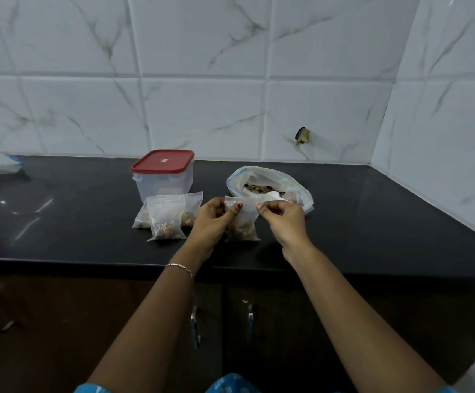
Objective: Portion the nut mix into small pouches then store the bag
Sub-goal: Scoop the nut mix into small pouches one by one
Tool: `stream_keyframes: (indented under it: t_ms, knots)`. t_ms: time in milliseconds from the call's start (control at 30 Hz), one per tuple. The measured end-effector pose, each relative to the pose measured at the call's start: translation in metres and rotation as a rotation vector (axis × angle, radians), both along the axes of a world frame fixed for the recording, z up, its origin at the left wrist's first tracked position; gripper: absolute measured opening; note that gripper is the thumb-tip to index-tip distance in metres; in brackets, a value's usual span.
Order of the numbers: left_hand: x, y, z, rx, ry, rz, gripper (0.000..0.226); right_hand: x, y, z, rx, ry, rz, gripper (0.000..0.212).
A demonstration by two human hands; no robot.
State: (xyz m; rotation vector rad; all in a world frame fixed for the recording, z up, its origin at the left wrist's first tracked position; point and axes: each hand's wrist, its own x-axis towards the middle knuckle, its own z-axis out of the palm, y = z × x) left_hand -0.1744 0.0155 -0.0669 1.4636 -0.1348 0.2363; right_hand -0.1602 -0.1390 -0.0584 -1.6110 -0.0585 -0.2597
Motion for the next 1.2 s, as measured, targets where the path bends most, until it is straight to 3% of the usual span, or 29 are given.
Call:
stream_keyframes:
  t_ms: [333,867,1200]
  knots:
    - [0.007,0.003,-0.003,-0.071,0.031,0.121,0.006,0.000,0.005,-0.006,0.219,-0.077,-0.078,0.001]
    - [0.003,0.003,0.000,-0.042,0.000,0.095,0.028,0.006,0.006,-0.014,0.179,-0.146,0.045,0.010]
    - [-0.002,0.001,0.003,0.018,-0.050,-0.002,0.010,0.008,0.009,-0.018,0.064,-0.166,0.078,0.008]
